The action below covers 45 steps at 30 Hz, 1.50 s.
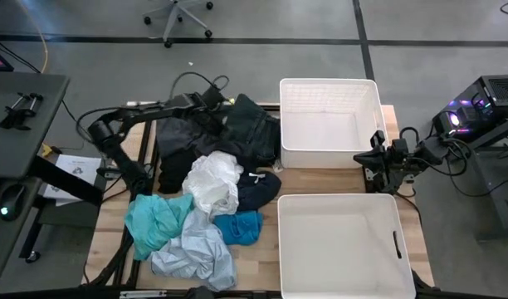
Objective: Sort clothes
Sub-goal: Put the dark blue jeans into the top white laundry bin
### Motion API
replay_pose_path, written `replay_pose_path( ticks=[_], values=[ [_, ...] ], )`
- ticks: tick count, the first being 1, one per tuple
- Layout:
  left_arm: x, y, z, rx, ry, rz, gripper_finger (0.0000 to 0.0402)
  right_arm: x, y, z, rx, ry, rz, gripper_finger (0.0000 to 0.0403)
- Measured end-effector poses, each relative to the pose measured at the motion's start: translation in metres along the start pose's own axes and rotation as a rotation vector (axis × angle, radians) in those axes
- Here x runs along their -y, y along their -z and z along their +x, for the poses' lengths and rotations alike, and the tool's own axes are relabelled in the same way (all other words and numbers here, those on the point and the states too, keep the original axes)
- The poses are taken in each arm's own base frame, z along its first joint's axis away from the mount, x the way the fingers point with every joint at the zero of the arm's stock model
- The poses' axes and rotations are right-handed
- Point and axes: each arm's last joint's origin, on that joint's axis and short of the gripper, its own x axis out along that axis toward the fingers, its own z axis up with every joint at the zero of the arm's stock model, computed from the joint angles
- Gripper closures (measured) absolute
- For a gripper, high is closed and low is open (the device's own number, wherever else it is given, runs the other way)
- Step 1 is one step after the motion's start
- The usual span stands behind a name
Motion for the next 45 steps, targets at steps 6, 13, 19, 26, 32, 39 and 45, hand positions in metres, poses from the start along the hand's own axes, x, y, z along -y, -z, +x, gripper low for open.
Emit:
replay_pose_path(
  ticks=[6,13,19,26,32,39,45],
  values=[
    [0.019,0.005,-0.048,0.116,0.106,0.05,0.0371,0.0,0.0,0.0,-0.001,0.0,-0.001,0.0398],
    [0.042,0.01,-0.105,0.32,0.196,0.046,0.0371,0.0,0.0,0.0,-0.002,0.0,-0.002,0.0398],
    [0.076,-0.016,-0.172,0.598,0.282,0.143,0.0372,0.0,0.0,0.0,-0.002,0.0,-0.002,0.0398],
    [0.121,-0.061,-0.242,0.987,0.388,0.334,0.0372,0.0,0.0,0.0,-0.002,0.0,-0.002,0.0398],
    [0.15,-0.109,-0.23,1.065,0.53,0.46,0.0372,0.0,0.0,0.0,-0.002,0.0,-0.002,0.0398],
    [0.159,-0.151,-0.141,0.882,0.589,0.438,0.0372,0.0,0.0,0.0,-0.002,0.0,-0.002,0.0398],
    [0.15,-0.171,-0.055,0.784,0.538,0.375,0.0372,0.0,0.0,0.0,-0.002,0.0,-0.002,0.0398]
  ],
)
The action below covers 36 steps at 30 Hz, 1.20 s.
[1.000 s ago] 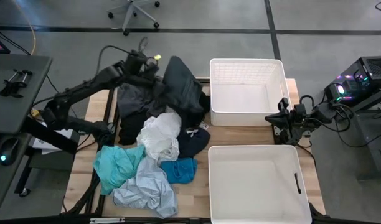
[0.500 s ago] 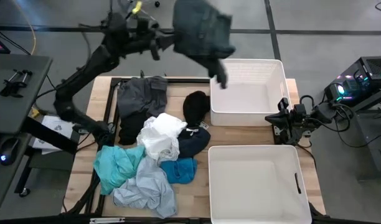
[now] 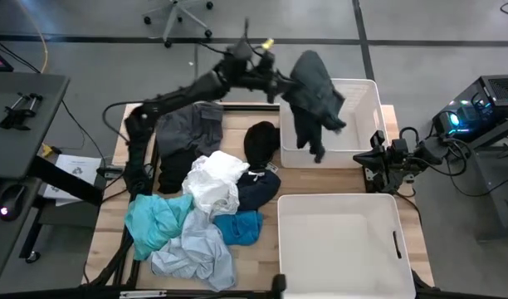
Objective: Sort clothes
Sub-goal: Put the dark blue jeans into the top white laundry bin, then put the black boxer into the top white laundry bin
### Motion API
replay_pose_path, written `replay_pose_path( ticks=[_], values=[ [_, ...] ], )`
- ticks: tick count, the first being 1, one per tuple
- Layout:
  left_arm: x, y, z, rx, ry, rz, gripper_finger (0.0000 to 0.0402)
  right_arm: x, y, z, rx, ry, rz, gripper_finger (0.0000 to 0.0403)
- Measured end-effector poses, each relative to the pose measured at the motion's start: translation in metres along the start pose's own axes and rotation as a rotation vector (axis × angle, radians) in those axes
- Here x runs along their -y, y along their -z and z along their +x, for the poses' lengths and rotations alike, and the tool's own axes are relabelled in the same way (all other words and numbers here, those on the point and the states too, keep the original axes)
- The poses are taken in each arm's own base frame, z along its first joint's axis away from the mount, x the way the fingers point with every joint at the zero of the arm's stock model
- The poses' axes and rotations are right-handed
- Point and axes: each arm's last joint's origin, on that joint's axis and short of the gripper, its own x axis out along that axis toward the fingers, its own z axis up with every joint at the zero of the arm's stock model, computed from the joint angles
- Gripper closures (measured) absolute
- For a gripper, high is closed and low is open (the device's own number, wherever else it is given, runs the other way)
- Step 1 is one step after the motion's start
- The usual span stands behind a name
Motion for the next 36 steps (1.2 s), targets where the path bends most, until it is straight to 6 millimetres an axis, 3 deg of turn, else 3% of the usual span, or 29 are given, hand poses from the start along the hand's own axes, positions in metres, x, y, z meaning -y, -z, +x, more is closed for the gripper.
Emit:
replay_pose_path(
  ticks=[5,11,20,29,36],
  values=[
    [-0.015,0.024,0.033,0.101,0.054,-0.031,0.0373,0.0,0.0,0.0,0.0,0.0,0.0,0.0398],
    [-0.013,0.03,0.045,0.191,0.091,0.097,0.0373,0.0,0.0,0.0,0.0,0.0,0.0,0.0398],
    [-0.023,0.057,0.051,0.005,-0.25,0.131,0.034,0.0,0.0,0.0,0.0,0.0,0.0,0.0398],
    [-0.022,0.042,0.043,0.054,-0.134,0.049,0.0222,0.0,0.0,0.0,0.0,0.0,0.0,0.0398],
    [0.012,-0.002,0.027,0.115,-0.034,0.076,0.0187,0.0,0.0,0.0,-0.001,0.0,-0.001,0.0398]
  ],
)
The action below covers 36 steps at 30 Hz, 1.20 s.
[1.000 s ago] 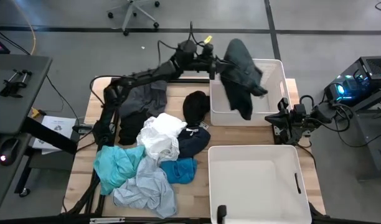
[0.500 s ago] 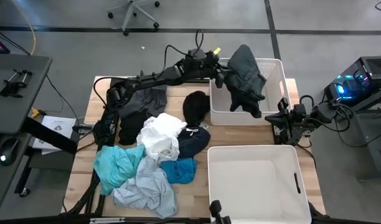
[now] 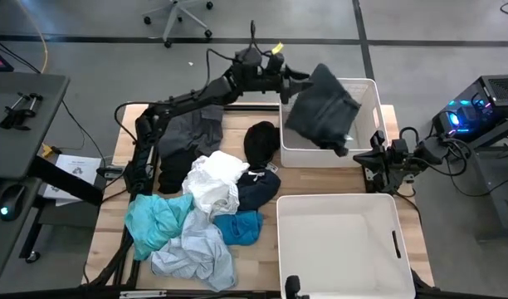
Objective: Sort clothes
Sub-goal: Put the black boxer into the top white laundry bin
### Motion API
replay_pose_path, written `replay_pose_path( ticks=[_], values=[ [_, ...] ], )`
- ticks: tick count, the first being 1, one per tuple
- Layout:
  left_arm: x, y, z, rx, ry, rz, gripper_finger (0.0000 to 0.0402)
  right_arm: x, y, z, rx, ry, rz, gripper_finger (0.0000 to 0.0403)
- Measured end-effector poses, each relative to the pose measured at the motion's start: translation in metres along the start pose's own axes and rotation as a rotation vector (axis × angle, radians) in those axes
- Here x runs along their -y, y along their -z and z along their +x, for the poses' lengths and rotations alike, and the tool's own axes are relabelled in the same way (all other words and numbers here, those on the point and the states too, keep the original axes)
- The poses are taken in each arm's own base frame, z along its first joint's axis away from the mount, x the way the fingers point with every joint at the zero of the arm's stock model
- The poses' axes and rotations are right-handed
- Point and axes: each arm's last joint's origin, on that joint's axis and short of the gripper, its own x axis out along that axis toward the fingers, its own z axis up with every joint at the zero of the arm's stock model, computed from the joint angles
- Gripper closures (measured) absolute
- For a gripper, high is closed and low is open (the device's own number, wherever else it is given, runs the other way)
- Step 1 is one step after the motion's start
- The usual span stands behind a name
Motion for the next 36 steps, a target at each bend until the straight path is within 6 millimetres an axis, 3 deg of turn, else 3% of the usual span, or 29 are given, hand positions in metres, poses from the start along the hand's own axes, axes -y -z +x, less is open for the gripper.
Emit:
replay_pose_path(
  ticks=[8,17,21,26,32,36],
  values=[
    [0.038,-0.045,-0.028,-0.111,-0.034,0.078,0.0202,0.0,0.0,0.0,0.0,0.0,0.0,0.0398],
    [0.02,-0.025,-0.072,-0.611,-0.295,-0.027,0.0225,0.0,0.0,0.0,0.0,0.0,0.0,0.0398],
    [0.009,0.0,-0.09,-0.887,-0.399,-0.011,0.0233,0.0,0.0,0.0,0.0,0.0,0.0,0.0398],
    [-0.011,0.05,-0.093,-1.104,-0.423,-0.042,0.0236,0.0,0.0,0.0,-0.001,0.0,0.0,0.0398],
    [-0.032,0.122,-0.085,-1.166,-0.322,0.059,0.0236,0.0,0.0,0.0,-0.001,0.0,0.0,0.0398],
    [-0.041,0.167,-0.079,-1.099,-0.197,0.239,0.0236,0.0,0.0,0.0,-0.001,0.0,0.0,0.0398]
  ],
)
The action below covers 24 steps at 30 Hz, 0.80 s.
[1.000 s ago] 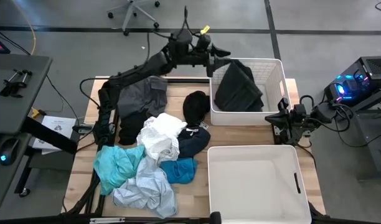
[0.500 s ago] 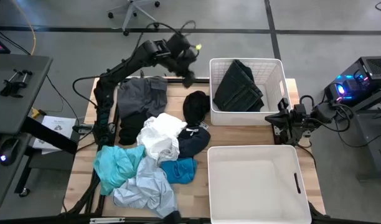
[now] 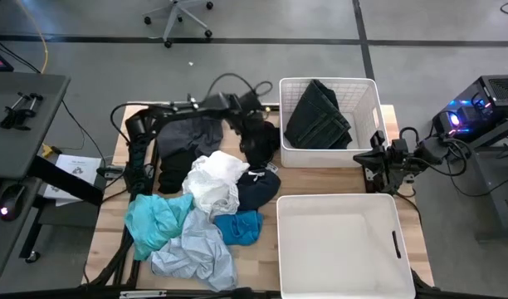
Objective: Sort clothes
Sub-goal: Put the black boxer into the top white laundry bin
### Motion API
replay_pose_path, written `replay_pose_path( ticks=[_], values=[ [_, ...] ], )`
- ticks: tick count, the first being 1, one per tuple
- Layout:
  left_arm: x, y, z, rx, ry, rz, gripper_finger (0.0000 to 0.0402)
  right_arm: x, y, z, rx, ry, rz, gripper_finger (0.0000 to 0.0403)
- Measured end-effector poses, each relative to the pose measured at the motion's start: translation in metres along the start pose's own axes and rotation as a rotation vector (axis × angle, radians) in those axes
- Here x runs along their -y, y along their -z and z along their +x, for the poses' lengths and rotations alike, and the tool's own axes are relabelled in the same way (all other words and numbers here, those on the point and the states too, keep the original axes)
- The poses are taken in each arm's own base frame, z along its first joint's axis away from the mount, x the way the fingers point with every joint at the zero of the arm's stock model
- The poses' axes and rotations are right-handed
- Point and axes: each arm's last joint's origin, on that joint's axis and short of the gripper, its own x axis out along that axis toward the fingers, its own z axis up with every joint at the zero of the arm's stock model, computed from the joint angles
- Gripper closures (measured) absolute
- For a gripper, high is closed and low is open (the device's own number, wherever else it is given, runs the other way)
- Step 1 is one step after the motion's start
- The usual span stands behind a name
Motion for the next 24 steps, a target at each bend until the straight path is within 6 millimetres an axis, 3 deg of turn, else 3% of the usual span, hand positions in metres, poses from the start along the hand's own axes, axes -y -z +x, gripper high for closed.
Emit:
replay_pose_path(
  ticks=[5,9,17,20,24],
  values=[
    [0.003,0.008,0.035,0.182,-0.094,0.168,0.0236,0.0,0.0,0.0,0.0,0.0,0.0,0.0398],
    [0.002,0.018,0.05,0.213,-0.095,0.075,0.0236,0.0,0.0,0.0,0.0,0.0,0.0,0.0398],
    [0.007,0.039,0.083,0.068,-0.053,-0.02,0.0245,0.0,0.0,0.0,-0.001,0.0,-0.001,0.0398],
    [0.015,0.037,0.085,0.047,-0.12,0.056,0.0275,0.0,0.0,0.0,-0.004,-0.005,-0.002,0.0398],
    [0.021,0.036,0.087,0.043,-0.116,0.085,0.0357,0.0,0.001,0.0,-0.007,-0.013,-0.004,0.0398]
  ],
)
